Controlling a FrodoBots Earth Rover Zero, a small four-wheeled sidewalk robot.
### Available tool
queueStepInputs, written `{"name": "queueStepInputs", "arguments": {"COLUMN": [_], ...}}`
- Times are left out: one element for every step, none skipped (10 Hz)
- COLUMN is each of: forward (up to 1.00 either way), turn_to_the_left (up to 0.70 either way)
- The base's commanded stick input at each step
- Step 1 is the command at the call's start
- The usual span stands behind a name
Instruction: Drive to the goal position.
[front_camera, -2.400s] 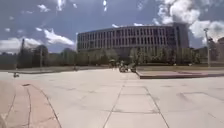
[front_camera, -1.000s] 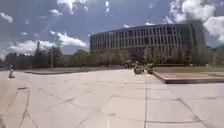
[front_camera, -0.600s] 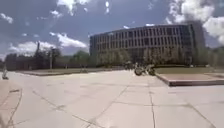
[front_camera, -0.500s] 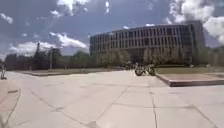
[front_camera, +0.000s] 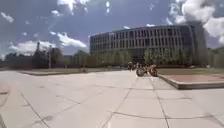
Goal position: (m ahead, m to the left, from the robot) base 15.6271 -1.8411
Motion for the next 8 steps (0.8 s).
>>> {"name": "queueStepInputs", "arguments": {"forward": [0.7, 0.7, 0.7, 0.7, 0.7, 0.7, 0.7, 0.7], "turn_to_the_left": [0.0, 0.03, -0.02, -0.17, -0.33, -0.1, 0.02, 0.0]}}
